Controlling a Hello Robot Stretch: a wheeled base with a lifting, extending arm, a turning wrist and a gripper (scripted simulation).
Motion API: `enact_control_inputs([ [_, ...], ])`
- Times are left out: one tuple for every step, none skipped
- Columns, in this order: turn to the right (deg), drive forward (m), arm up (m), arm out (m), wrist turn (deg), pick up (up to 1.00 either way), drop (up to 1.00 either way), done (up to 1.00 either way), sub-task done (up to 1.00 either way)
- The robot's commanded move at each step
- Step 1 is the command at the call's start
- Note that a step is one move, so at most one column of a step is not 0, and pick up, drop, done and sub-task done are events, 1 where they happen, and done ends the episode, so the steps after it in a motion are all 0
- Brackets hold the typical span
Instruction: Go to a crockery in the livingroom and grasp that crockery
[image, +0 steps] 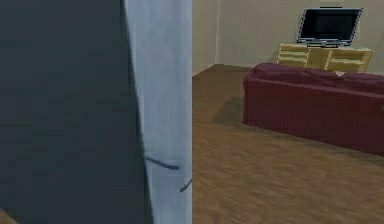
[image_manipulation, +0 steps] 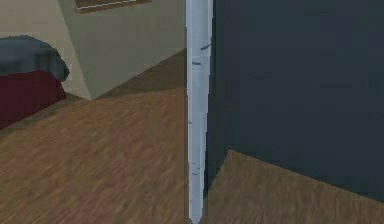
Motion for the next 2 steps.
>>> enact_control_inputs([
  [45.0, 0.00, 0.00, 0.00, 0.0, 0.00, 0.00, 0.00, 0.00],
  [27.0, 0.00, 0.00, 0.00, 0.0, 0.00, 0.00, 0.00, 0.00],
])
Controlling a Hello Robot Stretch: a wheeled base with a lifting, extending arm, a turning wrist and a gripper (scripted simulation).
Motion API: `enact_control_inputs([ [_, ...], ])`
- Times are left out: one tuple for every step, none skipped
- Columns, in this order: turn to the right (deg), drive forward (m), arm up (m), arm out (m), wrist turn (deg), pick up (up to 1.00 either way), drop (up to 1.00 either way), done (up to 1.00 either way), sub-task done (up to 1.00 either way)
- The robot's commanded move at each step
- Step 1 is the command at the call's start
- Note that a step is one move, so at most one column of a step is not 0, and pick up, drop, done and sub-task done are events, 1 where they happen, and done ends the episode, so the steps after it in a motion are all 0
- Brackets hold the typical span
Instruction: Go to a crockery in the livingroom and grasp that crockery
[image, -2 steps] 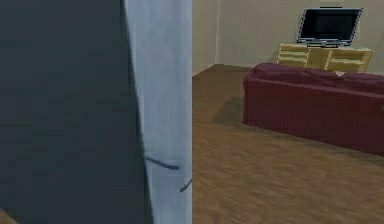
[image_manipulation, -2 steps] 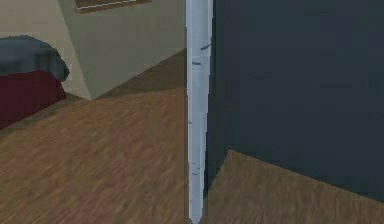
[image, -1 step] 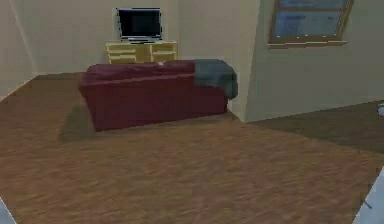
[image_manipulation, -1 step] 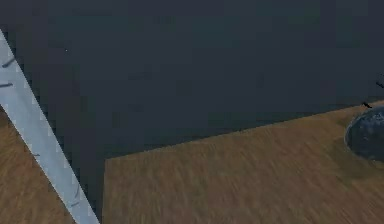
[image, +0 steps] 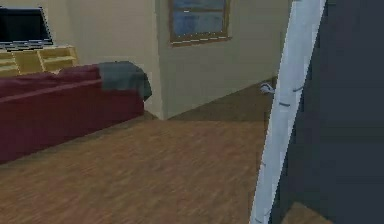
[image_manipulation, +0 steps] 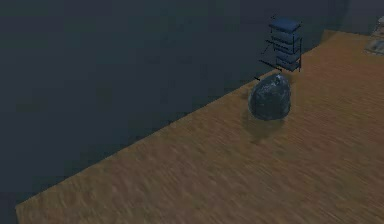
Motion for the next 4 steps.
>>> enact_control_inputs([
  [0.0, 0.20, 0.00, 0.00, 0.0, 0.00, 0.00, 0.00, 0.00],
  [-39.0, 0.00, 0.00, 0.00, 0.0, 0.00, 0.00, 0.00, 0.00],
  [0.0, 0.75, 0.00, 0.00, 0.0, 0.00, 0.00, 0.00, 0.00],
  [-45.0, 0.00, 0.00, 0.00, 0.0, 0.00, 0.00, 0.00, 0.00],
])
